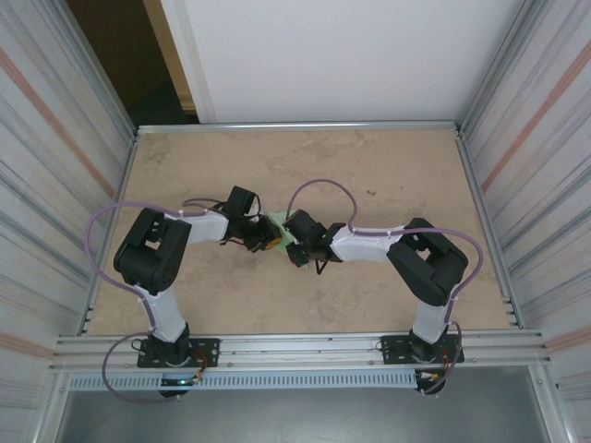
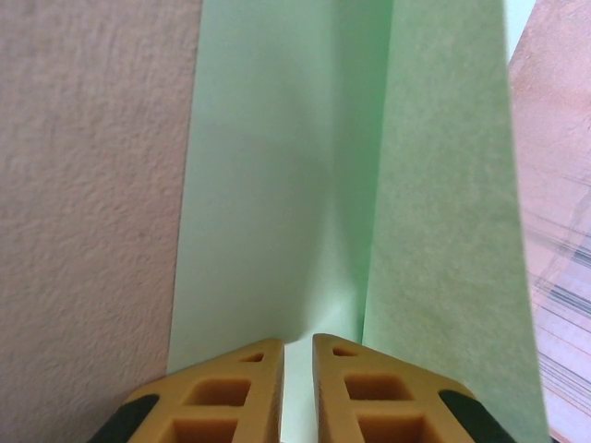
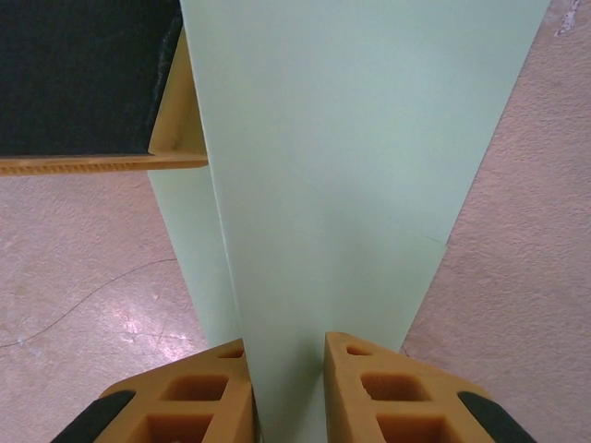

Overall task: Fold a paper plane with a square sheet of paper (pick it up from the middle)
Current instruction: Fourth fold the wing at the center of the table.

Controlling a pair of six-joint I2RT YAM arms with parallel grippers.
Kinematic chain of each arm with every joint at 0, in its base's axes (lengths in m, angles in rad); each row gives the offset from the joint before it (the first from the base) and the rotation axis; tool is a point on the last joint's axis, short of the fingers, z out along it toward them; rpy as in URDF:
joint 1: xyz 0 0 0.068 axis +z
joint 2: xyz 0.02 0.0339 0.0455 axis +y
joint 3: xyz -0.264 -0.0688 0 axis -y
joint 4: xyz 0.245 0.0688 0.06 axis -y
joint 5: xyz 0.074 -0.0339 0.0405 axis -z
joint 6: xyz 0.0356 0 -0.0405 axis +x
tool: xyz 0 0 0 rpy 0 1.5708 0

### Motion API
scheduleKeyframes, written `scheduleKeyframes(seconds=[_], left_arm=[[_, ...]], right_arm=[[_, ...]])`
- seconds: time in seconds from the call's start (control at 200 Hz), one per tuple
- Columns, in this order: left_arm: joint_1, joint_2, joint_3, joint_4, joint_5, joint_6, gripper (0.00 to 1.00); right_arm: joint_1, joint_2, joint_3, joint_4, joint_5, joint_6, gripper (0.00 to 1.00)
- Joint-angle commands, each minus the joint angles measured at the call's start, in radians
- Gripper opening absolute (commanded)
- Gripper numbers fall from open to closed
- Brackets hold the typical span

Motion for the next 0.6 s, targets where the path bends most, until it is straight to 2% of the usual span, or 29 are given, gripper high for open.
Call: scheduleKeyframes(seconds=[0.0, 0.17, 0.596], left_arm=[[0.004, 0.031, 0.010, -0.065, -0.030, 0.027, 0.16], [0.003, 0.029, 0.009, -0.064, -0.026, 0.027, 0.16], [0.003, 0.025, 0.011, -0.062, -0.026, 0.029, 0.16]], right_arm=[[-0.002, -0.008, 0.025, -0.021, 0.010, 0.001, 0.23], [-0.002, -0.008, 0.020, -0.020, 0.007, 0.006, 0.25], [-0.006, 0.002, 0.016, -0.018, -0.005, 0.012, 0.15]])
